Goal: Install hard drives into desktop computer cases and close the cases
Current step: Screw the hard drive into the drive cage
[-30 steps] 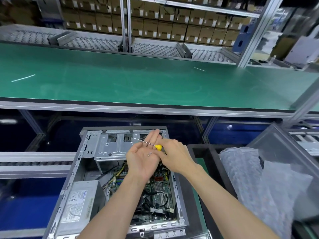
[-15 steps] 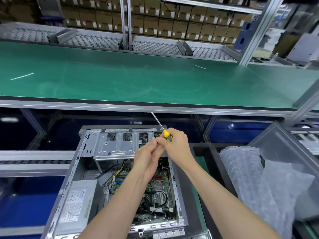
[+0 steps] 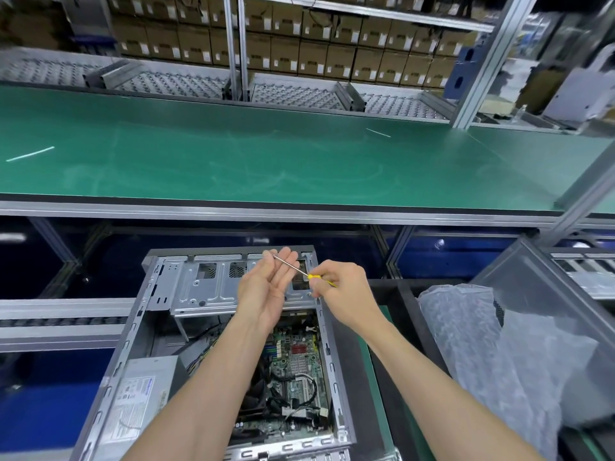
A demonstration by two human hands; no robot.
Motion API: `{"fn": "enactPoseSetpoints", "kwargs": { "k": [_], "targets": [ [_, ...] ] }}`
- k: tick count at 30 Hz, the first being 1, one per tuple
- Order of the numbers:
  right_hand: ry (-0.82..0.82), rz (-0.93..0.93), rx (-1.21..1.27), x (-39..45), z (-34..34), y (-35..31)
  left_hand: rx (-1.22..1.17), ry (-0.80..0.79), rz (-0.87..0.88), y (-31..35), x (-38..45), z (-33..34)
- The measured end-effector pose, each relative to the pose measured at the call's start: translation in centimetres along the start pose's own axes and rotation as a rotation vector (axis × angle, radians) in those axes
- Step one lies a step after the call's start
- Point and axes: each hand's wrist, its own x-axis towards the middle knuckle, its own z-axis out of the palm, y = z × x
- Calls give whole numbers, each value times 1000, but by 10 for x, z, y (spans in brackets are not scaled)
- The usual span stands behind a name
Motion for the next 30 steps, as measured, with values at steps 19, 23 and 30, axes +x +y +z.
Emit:
{"fn": "enactPoseSetpoints", "kwargs": {
  "k": [19, 23, 30],
  "targets": [
    [211, 140, 631, 14, -15, -4, -36, -14, 23, -6, -8, 9],
    [227, 122, 437, 27, -31, -4, 87, 178, -23, -16, -25, -24],
    [187, -44, -152, 50, -39, -4, 358, 384, -165, -42, -37, -67]
  ]
}}
